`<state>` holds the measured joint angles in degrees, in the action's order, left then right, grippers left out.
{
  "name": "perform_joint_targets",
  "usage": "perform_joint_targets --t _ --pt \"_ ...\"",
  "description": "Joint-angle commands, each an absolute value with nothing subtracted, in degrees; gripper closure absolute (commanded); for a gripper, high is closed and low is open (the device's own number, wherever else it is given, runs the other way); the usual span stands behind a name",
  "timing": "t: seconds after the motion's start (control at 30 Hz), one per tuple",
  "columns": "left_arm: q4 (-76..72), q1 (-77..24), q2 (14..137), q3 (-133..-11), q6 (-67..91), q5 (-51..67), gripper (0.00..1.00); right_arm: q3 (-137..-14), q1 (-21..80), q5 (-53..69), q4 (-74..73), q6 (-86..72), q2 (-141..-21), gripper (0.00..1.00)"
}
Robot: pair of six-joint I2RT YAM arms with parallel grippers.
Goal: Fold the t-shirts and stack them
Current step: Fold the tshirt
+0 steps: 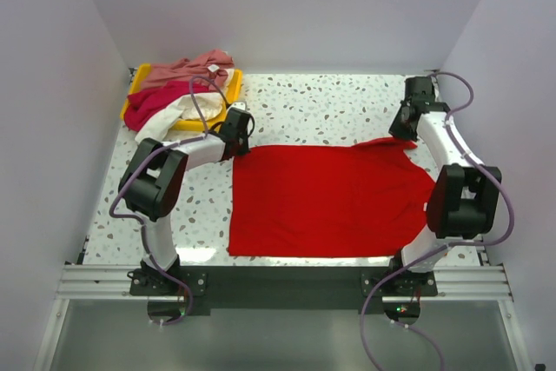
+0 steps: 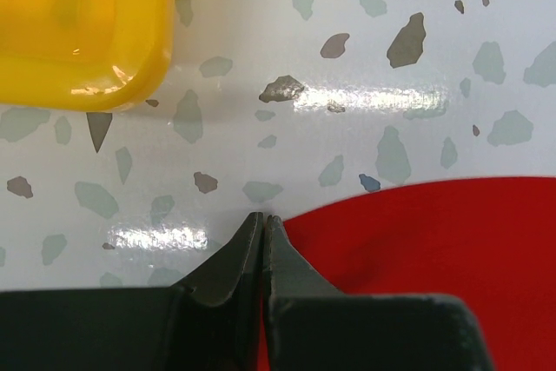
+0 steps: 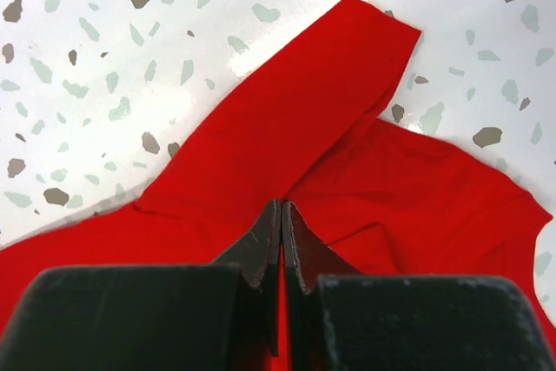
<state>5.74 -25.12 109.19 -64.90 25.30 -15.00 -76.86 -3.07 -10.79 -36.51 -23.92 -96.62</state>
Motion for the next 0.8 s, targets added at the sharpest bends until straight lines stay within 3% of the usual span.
perform_joint_targets --t 0.0,0.3,0.77 --pt "6.8 -24.8 107.0 -64.1 24.4 -14.6 1.00 -75.2 -3.1 -9.7 -37.1 -23.4 -90.8 1.00" --pt "5.6 -24.8 106.4 -62.9 24.8 -14.7 1.00 -65.1 -1.7 -9.4 -37.8 -24.1 -80.1 1.00" --pt "-1.1 -24.8 100.6 -55.6 24.9 -14.2 1.00 -59.8 -0.5 -11.5 -43.6 -23.6 -70.6 1.00"
